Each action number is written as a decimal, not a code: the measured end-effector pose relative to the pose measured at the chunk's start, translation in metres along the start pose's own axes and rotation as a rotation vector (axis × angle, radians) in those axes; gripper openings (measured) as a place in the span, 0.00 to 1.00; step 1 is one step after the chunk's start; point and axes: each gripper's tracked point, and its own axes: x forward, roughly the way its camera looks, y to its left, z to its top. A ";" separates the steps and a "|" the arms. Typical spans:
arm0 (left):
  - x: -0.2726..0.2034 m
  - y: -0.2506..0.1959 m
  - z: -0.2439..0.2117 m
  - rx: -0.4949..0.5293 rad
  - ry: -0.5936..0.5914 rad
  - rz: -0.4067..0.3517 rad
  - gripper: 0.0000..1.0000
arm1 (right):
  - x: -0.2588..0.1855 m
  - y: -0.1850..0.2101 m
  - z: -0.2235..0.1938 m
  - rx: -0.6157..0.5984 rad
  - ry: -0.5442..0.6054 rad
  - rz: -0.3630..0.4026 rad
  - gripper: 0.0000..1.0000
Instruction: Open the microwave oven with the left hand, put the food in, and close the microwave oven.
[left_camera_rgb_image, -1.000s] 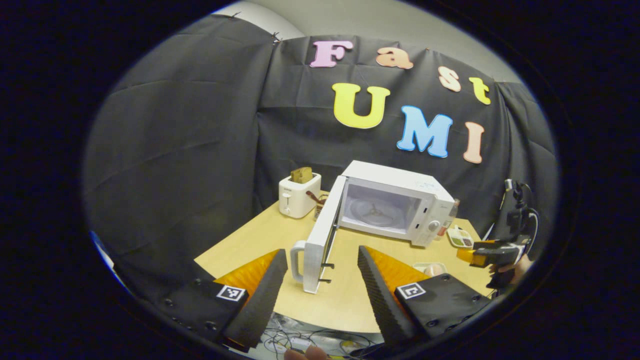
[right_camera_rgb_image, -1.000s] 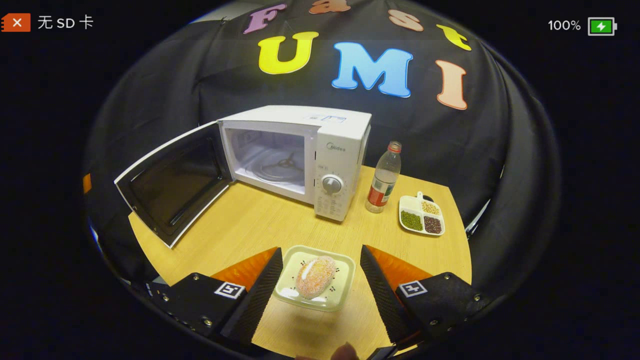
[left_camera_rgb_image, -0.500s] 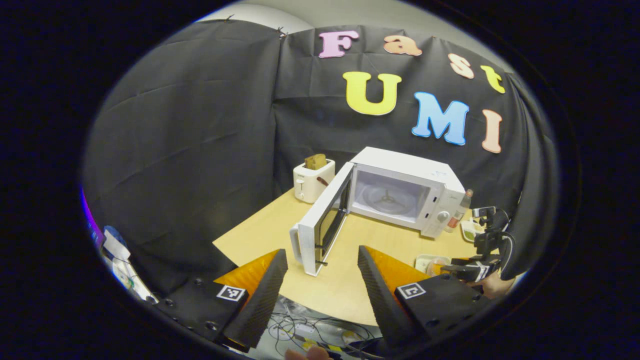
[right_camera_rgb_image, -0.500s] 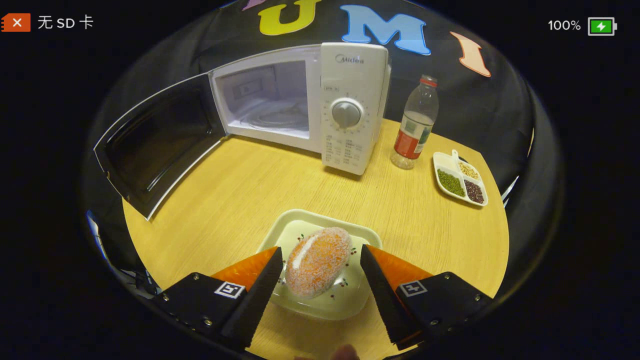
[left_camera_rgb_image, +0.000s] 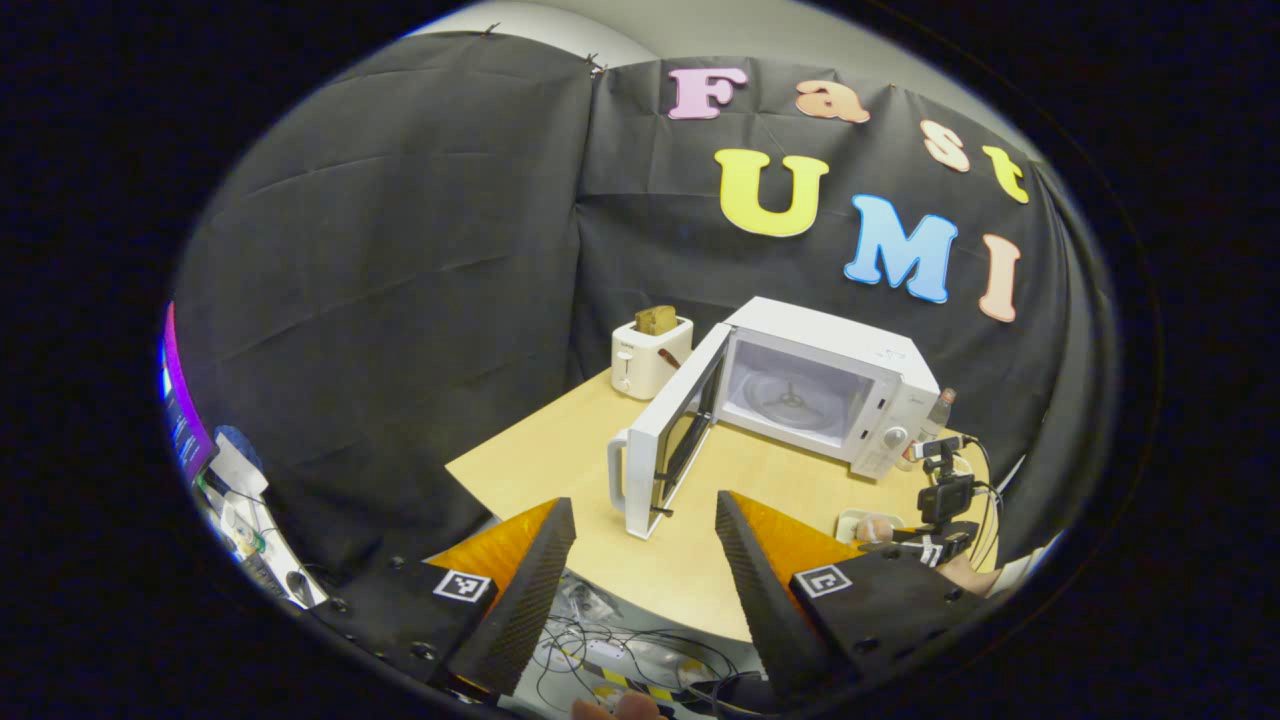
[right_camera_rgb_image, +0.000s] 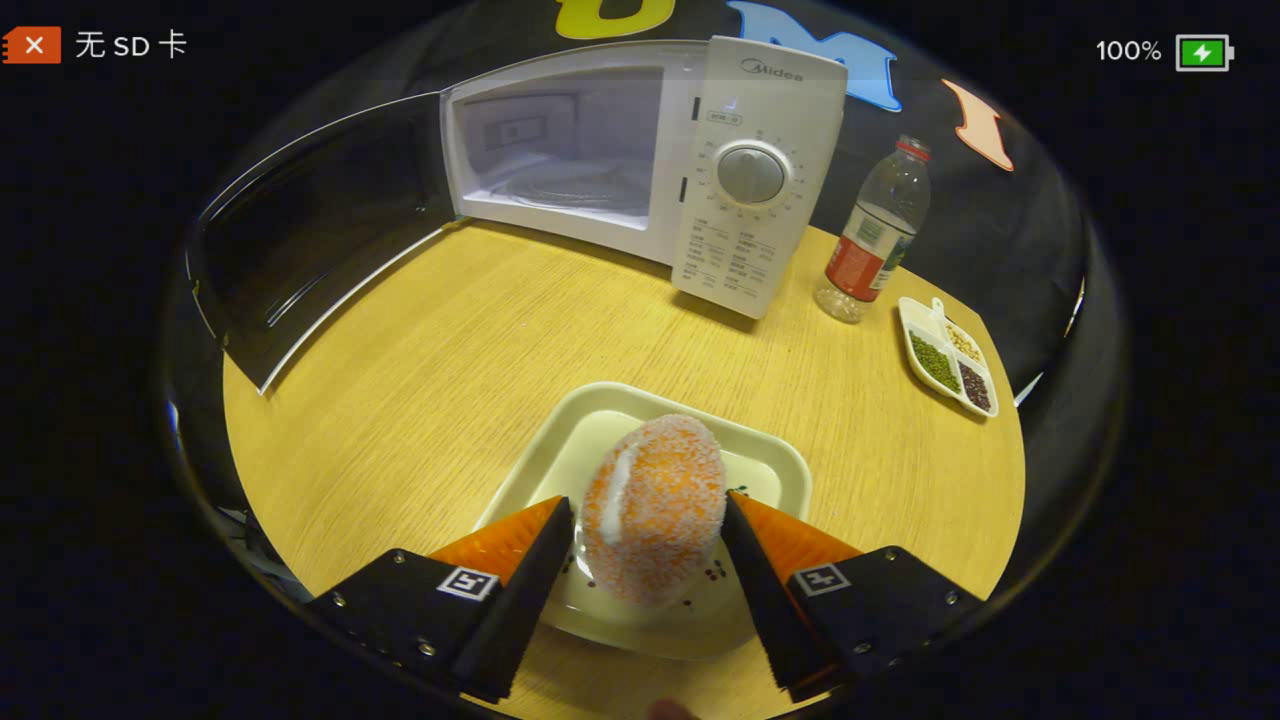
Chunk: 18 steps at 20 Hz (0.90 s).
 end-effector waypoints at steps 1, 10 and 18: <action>-0.002 0.002 0.002 -0.007 -0.007 -0.007 0.96 | 0.000 -0.001 0.001 0.008 0.005 -0.010 0.83; -0.035 0.050 0.006 -0.027 -0.092 -0.076 0.94 | -0.073 0.046 0.054 0.124 -0.103 0.045 0.66; -0.060 0.086 0.024 0.024 -0.181 -0.148 0.87 | -0.117 0.122 0.133 0.319 -0.256 0.150 0.66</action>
